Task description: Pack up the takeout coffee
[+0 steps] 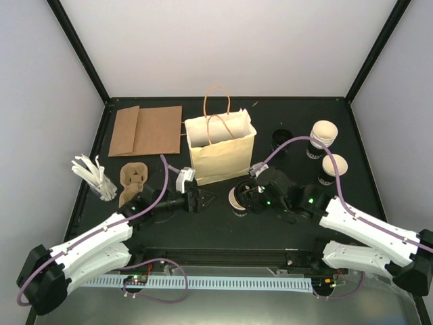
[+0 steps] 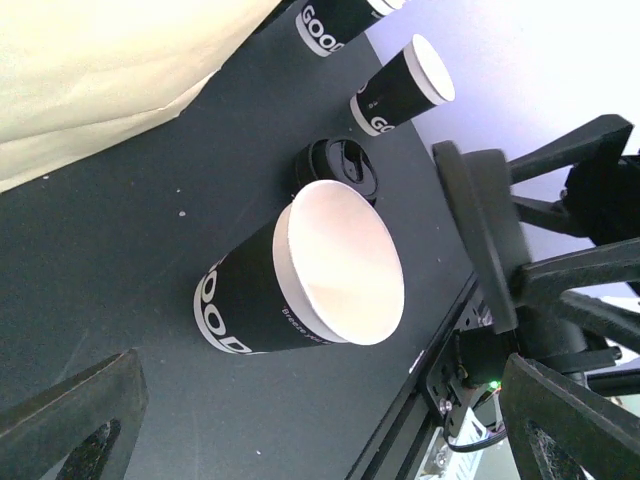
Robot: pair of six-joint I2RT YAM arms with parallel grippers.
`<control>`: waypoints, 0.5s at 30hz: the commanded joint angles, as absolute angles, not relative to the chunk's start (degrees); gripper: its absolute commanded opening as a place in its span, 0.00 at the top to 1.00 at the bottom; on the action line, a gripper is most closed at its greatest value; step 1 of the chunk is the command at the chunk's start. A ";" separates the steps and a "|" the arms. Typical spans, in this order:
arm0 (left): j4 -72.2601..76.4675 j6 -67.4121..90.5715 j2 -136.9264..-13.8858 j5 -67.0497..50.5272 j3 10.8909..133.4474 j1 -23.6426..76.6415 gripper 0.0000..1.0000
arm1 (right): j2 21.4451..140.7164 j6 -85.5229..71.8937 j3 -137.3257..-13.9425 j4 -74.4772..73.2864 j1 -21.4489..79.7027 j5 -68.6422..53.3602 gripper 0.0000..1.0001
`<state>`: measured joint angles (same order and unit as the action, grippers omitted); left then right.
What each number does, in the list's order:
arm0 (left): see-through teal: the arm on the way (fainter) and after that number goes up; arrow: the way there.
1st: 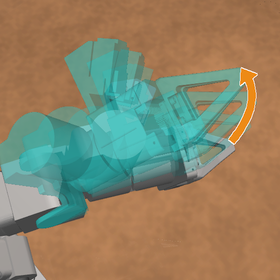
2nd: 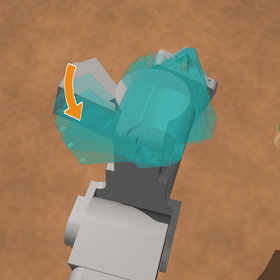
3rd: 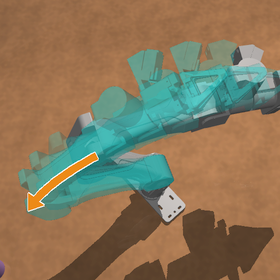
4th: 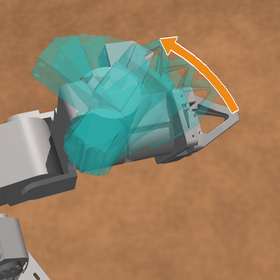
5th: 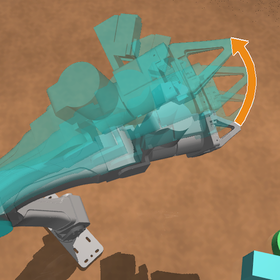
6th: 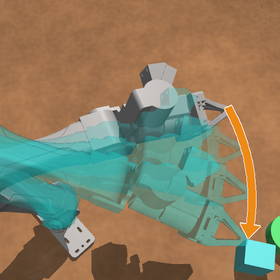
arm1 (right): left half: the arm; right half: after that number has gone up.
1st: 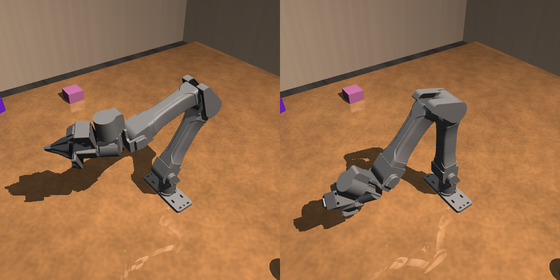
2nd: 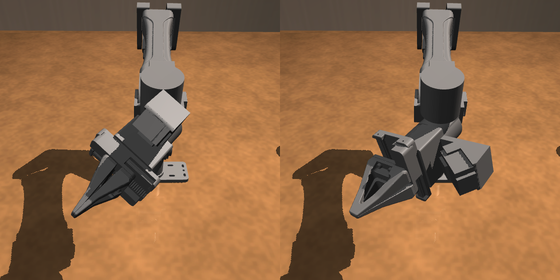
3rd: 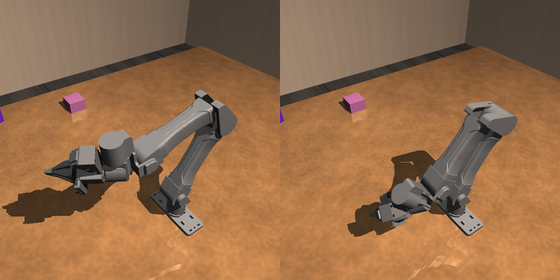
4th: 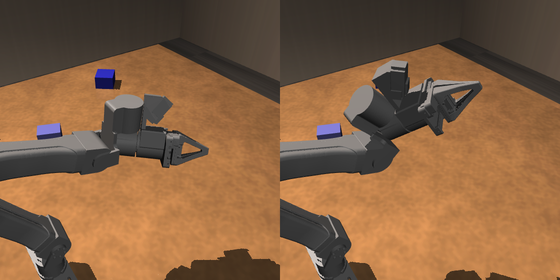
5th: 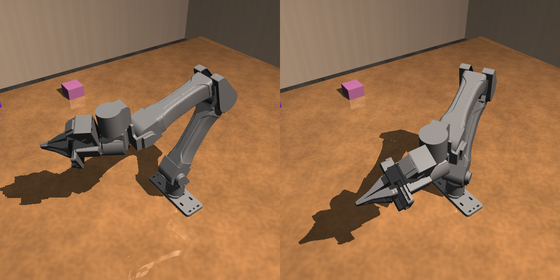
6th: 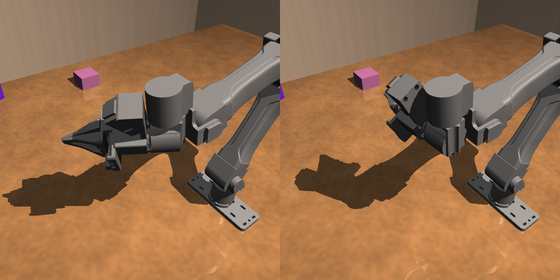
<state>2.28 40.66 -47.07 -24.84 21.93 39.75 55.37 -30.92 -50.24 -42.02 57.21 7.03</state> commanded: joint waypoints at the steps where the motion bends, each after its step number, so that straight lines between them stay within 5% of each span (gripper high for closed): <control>1: 6.51 42.44 -48.85 -26.67 24.12 39.57 0.01 | 57.86 -31.11 -49.26 -38.83 57.70 9.11 0.29; 15: 9.31 43.46 -53.35 -27.89 24.89 39.84 0.04 | 60.03 -28.84 -45.90 -34.24 58.30 10.44 0.29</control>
<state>6.11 42.74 -52.18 -26.17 22.15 39.77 59.22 -30.15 -46.26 -37.23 57.56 8.01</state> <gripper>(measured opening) 0.967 0.736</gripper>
